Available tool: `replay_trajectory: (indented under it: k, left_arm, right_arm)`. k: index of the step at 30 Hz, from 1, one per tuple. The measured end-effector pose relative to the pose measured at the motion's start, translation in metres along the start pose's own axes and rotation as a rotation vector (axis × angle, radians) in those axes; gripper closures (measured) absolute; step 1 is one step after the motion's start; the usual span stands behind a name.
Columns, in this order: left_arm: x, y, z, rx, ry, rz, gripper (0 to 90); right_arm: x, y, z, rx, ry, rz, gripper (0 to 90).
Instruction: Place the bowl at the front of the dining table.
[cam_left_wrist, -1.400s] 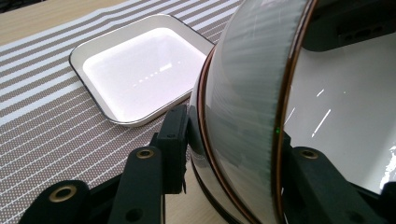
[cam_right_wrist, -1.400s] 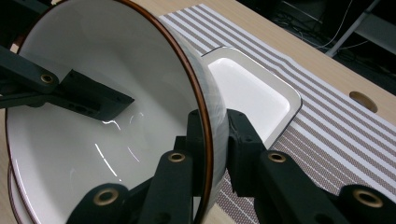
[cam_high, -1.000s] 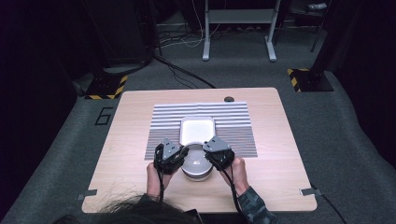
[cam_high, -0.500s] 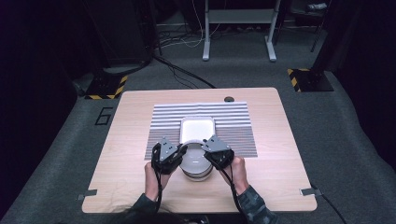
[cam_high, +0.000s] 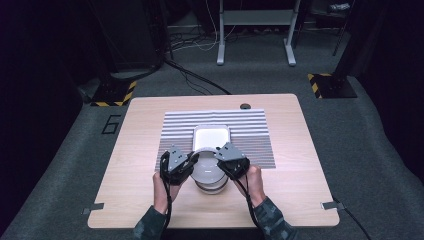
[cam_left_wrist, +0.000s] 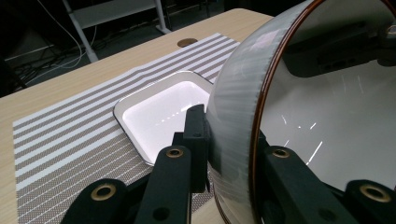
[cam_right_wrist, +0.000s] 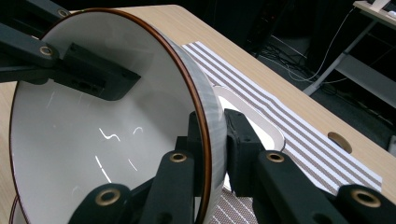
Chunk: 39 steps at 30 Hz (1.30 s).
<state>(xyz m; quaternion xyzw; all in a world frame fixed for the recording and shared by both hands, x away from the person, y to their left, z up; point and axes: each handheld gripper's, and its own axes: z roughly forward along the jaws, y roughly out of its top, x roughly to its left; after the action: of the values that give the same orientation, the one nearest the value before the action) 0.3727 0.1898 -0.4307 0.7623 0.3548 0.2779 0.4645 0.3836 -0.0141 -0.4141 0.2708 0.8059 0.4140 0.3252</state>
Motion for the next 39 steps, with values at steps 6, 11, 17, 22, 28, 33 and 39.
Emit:
replay_trajectory:
  k: [6, 11, 17, 22, 28, 33, 39]
  left_arm:
    - [0.001, 0.002, -0.002, -0.019, 0.004, -0.002, 78.9]
    - [0.001, 0.004, -0.003, -0.017, 0.009, 0.004, 78.8]
    - [0.004, 0.006, -0.002, -0.019, 0.011, 0.005, 78.8]
    - [0.006, 0.008, -0.001, -0.019, 0.005, 0.017, 78.6]
    - [0.008, 0.011, 0.0, -0.024, 0.0, 0.011, 78.5]
    - [0.01, 0.014, 0.002, -0.026, -0.001, 0.015, 78.6]
    - [0.013, 0.016, 0.003, -0.03, -0.004, 0.017, 78.5]
  right_arm:
    - [0.0, 0.005, -0.002, -0.011, -0.001, -0.009, 81.6]
    - [-0.001, 0.005, -0.002, -0.013, -0.001, -0.011, 81.7]
    - [-0.003, 0.008, 0.0, -0.013, 0.001, -0.012, 81.6]
    - [-0.004, 0.01, 0.0, -0.014, -0.004, -0.012, 81.6]
    - [-0.006, 0.013, 0.001, -0.009, -0.005, -0.014, 81.6]
    - [-0.01, 0.015, 0.003, -0.01, -0.008, -0.015, 81.6]
    - [-0.011, 0.017, 0.004, -0.007, -0.009, -0.013, 81.5]
